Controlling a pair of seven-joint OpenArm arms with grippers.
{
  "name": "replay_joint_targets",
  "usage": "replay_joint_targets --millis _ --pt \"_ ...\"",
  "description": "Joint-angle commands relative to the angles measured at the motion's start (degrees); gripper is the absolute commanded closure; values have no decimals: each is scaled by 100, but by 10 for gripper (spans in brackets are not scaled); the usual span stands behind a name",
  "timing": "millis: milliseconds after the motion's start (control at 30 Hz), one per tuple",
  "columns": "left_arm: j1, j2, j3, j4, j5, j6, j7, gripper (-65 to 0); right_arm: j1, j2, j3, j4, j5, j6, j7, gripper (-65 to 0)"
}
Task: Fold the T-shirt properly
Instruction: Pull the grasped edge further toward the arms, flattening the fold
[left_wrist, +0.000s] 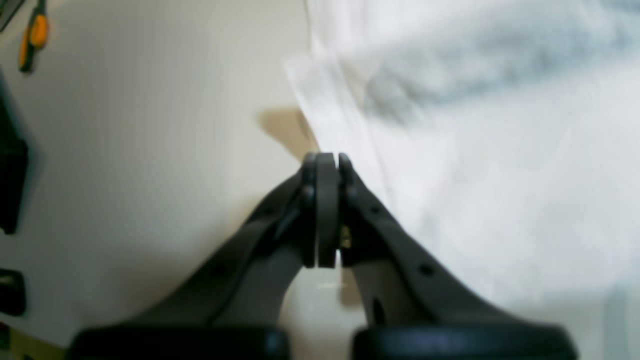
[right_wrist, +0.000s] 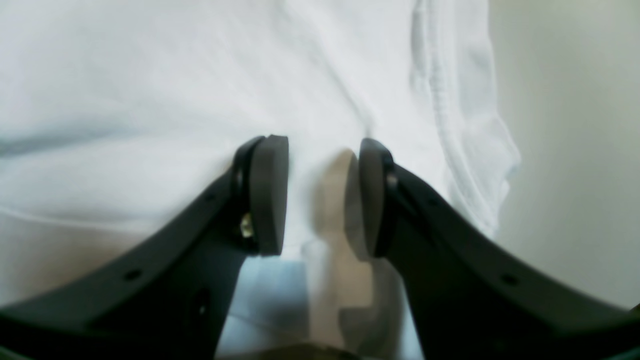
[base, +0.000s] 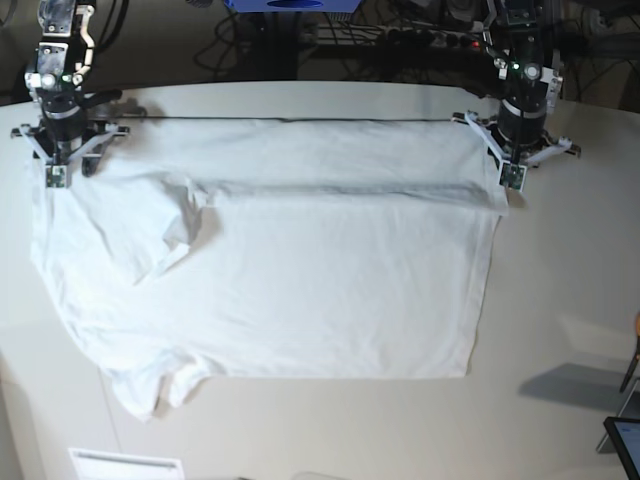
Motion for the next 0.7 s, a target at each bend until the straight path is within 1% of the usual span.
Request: replay_joint_targets --millis 0,33,167,267,400,533,667 --pt "-148 -25 32 -16 -20 54 -94 0 -53 40 -4 32 -51 24 -166 -222" --pt "-244 -25 49 -104 -20 54 -94 0 -53 40 -4 32 -51 24 -166 -222" --pt "-666 168 49 -614 33 54 -67 0 -53 40 -21 32 -51 24 -166 -222" --pt "-781 177 49 -1018 24 54 161 0 -53 40 -13 32 -51 24 -166 -222" --pt "-517 168 40 -1079 -11 54 170 0 -53 49 14 23 -51 24 -166 -222" --pt "-279 160 -12 -1009 -11 54 170 0 -71 163 14 -12 -51 24 -166 -222" --pt "-148 107 -12 -904 -20 54 161 0 -150 163 14 14 -51 24 -166 -222"
